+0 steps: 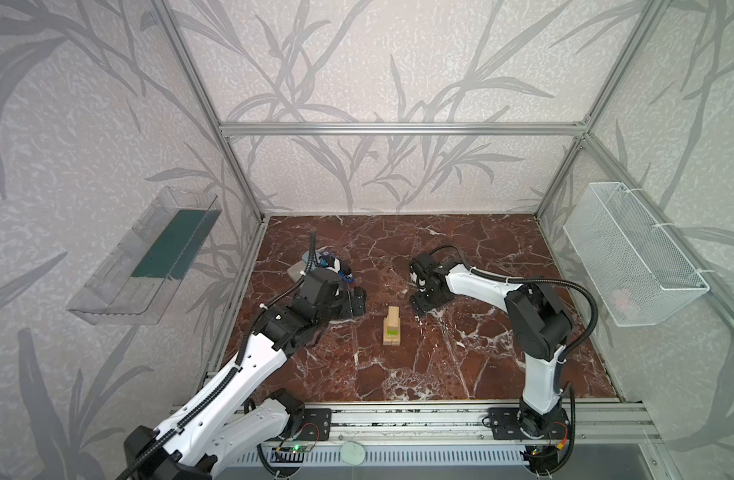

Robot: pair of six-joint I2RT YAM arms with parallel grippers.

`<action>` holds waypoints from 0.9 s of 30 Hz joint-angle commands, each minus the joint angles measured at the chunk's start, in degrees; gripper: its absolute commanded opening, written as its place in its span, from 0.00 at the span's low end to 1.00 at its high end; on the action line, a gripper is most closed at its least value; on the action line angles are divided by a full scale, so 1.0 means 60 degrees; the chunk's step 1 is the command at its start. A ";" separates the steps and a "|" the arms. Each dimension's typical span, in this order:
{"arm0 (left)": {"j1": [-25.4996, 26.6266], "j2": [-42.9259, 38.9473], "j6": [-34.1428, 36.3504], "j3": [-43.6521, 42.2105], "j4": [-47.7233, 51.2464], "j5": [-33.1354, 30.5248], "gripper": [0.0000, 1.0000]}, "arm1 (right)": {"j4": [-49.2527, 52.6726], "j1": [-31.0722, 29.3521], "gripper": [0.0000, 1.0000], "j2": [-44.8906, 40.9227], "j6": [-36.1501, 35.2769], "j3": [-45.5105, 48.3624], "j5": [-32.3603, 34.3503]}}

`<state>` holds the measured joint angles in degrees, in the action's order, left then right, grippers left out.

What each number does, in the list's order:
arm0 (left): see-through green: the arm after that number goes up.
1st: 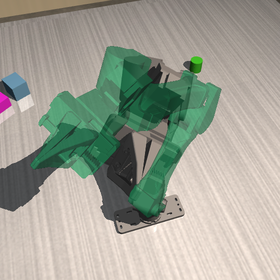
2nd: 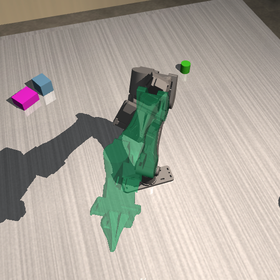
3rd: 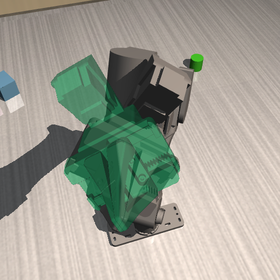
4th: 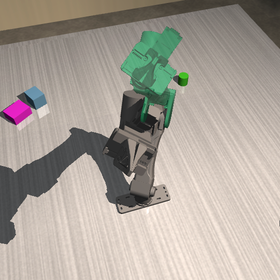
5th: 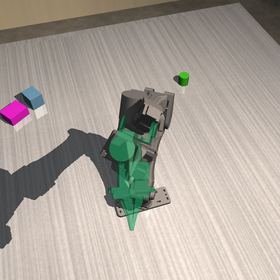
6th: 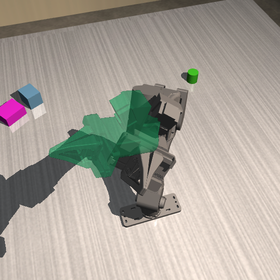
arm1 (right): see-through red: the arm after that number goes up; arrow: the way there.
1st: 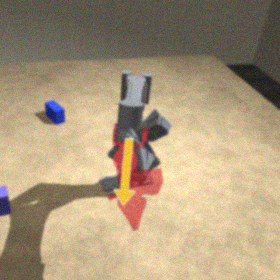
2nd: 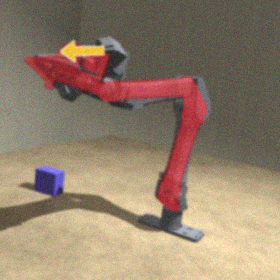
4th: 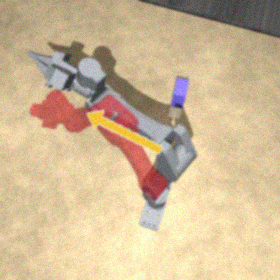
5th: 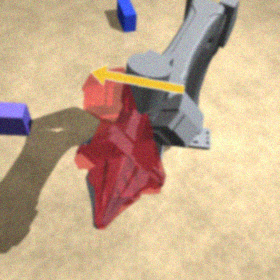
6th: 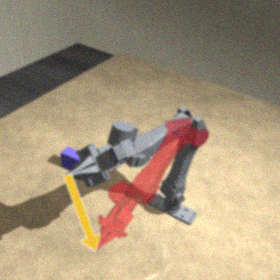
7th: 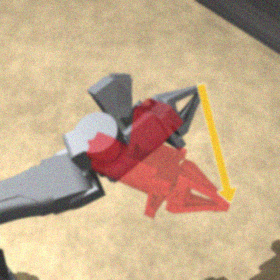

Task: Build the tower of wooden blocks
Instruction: 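Grasp the purple block with the right gripper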

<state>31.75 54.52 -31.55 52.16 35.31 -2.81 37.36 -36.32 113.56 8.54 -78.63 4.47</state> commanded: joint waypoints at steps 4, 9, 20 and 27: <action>-0.0090 -0.0092 0.0146 0.0296 0.0089 -0.0180 0.99 | 0.0152 0.0134 0.79 0.0544 -0.0249 -0.0744 0.0123; -0.0101 -0.0092 0.0193 0.0349 0.0138 -0.0164 0.99 | 0.0148 0.0221 0.69 0.0776 -0.0187 -0.1012 -0.0289; -0.0142 -0.0282 0.0223 0.0290 0.0253 -0.0191 0.99 | -0.0628 0.0193 0.58 0.0278 0.0085 -0.0046 -0.1700; -0.0155 -0.0458 0.0109 0.0174 0.0278 -0.0133 1.00 | -0.0631 0.0007 0.52 0.0125 0.0363 0.0154 -0.1568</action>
<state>31.09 52.93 -31.03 52.75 35.90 -2.96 32.93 -35.31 115.61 9.61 -79.35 -3.11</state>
